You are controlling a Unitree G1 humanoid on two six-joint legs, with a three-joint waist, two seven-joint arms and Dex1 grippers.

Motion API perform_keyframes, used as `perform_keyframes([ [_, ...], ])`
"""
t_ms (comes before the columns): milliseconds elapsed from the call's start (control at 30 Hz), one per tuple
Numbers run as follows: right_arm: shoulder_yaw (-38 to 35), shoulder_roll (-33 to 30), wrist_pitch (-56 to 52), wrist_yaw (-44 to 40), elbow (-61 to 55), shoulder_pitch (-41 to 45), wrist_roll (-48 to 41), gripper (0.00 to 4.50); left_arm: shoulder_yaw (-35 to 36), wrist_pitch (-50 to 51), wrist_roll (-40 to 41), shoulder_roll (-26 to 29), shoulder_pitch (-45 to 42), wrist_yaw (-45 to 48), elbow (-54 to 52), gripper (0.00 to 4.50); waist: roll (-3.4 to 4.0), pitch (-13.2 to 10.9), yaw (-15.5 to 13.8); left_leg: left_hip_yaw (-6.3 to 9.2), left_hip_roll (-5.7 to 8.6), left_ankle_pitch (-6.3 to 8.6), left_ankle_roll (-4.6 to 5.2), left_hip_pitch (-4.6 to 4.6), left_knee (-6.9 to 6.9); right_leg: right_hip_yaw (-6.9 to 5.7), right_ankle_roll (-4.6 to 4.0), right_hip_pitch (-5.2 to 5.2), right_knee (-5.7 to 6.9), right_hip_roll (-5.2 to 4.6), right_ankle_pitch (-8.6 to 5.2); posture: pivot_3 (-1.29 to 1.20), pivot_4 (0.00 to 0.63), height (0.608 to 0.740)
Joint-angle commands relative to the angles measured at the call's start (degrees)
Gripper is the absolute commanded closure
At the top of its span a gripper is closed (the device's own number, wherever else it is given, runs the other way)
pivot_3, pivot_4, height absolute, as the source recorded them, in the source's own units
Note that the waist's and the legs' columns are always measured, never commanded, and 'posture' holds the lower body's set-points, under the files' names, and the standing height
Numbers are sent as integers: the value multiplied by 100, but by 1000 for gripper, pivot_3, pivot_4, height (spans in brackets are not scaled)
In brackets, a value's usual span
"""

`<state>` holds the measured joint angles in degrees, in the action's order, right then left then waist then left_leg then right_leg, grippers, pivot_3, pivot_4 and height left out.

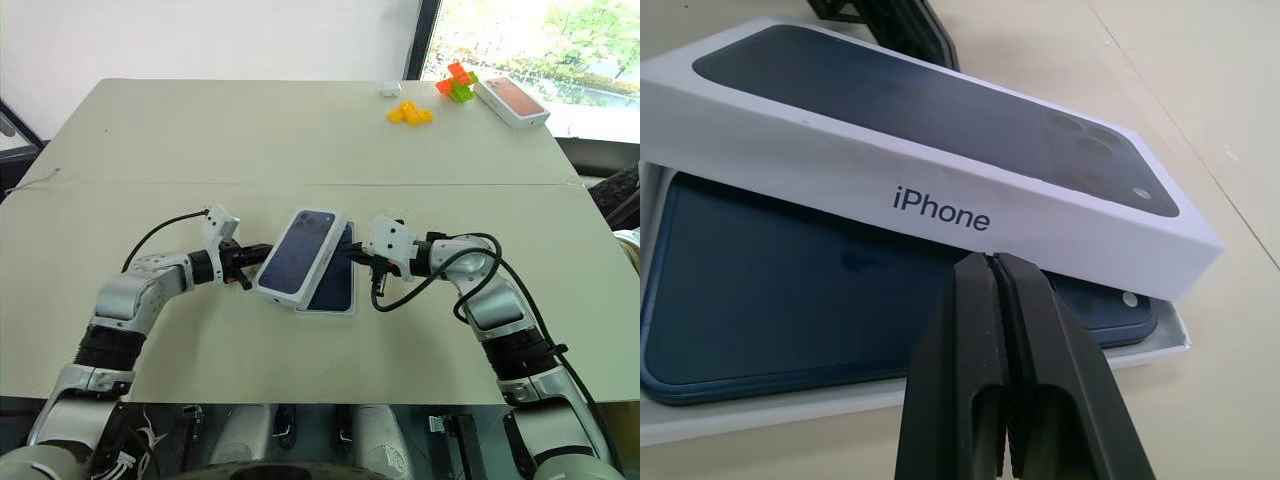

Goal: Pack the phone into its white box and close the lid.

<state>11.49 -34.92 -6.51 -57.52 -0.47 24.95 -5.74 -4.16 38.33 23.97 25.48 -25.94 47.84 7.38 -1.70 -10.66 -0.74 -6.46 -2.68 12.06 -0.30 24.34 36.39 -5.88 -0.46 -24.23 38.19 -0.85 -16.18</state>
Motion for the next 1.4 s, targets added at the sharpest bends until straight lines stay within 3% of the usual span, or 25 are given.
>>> perform_keyframes([
  [33,27,-31,217,59,-207,71,148,4394,-328,303,22,-67,11,195,-120,4500,0,0,-2,0,0,0,0,0,0,0,0,0,0,0,0,0,150,737],
  [300,28,-49,456,78,-13,81,351,4394,-38,863,449,-310,-21,193,-554,4500,0,2,5,0,0,0,-1,-1,1,0,-1,1,1,0,0,0,150,737],
  [700,-156,-564,840,-169,426,-84,408,4394,-173,810,337,-651,-109,49,-745,4500,0,1,3,0,0,-1,0,0,6,0,-1,1,2,2,0,0,150,737],
  [1067,-171,-645,870,-185,259,-218,469,4394,-213,780,236,-275,79,156,-767,4500,0,1,10,1,-2,-1,0,-2,8,0,-1,3,5,4,0,0,150,737],
  [1400,-184,-691,907,-231,352,-155,444,4394,-218,798,315,-367,28,104,-783,4500,0,1,1,2,-2,0,0,-1,19,0,-1,7,10,3,0,0,150,737],
])
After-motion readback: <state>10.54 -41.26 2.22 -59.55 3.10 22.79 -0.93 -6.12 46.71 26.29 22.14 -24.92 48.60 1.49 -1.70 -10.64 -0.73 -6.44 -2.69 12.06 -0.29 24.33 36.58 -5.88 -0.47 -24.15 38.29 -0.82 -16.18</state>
